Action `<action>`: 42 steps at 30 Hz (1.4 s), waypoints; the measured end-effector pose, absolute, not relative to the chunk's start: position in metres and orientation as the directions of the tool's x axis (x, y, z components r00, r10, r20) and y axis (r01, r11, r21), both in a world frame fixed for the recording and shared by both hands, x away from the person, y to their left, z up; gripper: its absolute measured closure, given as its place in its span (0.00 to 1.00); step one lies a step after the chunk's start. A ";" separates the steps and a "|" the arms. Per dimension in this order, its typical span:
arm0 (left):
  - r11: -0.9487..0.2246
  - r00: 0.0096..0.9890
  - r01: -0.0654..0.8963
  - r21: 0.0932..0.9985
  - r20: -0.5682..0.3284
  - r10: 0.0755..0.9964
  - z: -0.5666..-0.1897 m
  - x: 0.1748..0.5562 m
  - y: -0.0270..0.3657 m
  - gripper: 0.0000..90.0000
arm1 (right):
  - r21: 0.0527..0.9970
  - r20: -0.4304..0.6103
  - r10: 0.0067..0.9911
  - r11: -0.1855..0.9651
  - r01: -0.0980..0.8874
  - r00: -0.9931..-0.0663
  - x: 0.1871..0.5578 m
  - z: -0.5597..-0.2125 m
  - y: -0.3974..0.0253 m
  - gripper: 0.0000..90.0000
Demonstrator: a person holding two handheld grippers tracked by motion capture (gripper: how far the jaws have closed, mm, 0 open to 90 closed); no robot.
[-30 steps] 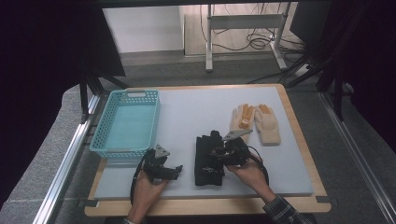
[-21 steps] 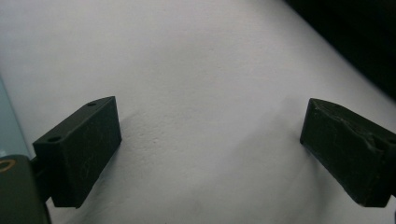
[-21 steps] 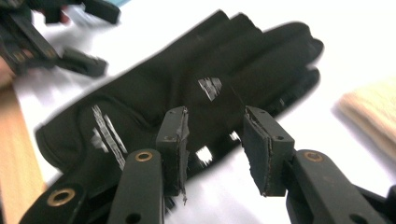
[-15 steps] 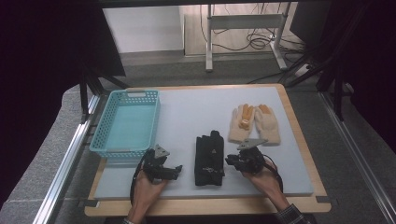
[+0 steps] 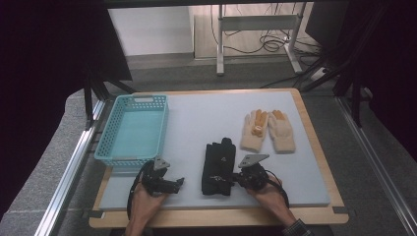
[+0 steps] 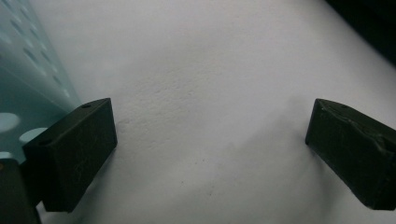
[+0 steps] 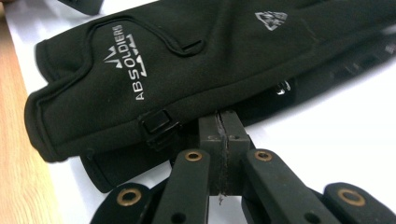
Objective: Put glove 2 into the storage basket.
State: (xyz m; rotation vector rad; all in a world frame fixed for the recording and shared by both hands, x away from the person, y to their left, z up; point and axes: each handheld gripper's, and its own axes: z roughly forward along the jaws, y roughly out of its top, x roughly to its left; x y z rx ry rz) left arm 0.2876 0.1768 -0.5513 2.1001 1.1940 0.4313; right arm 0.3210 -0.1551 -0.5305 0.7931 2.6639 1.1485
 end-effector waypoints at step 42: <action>-0.369 0.551 0.620 0.693 -0.050 0.833 -0.553 0.290 0.183 0.01 | 0.770 0.013 0.616 0.496 0.401 -0.788 0.327 -0.513 -0.165 0.62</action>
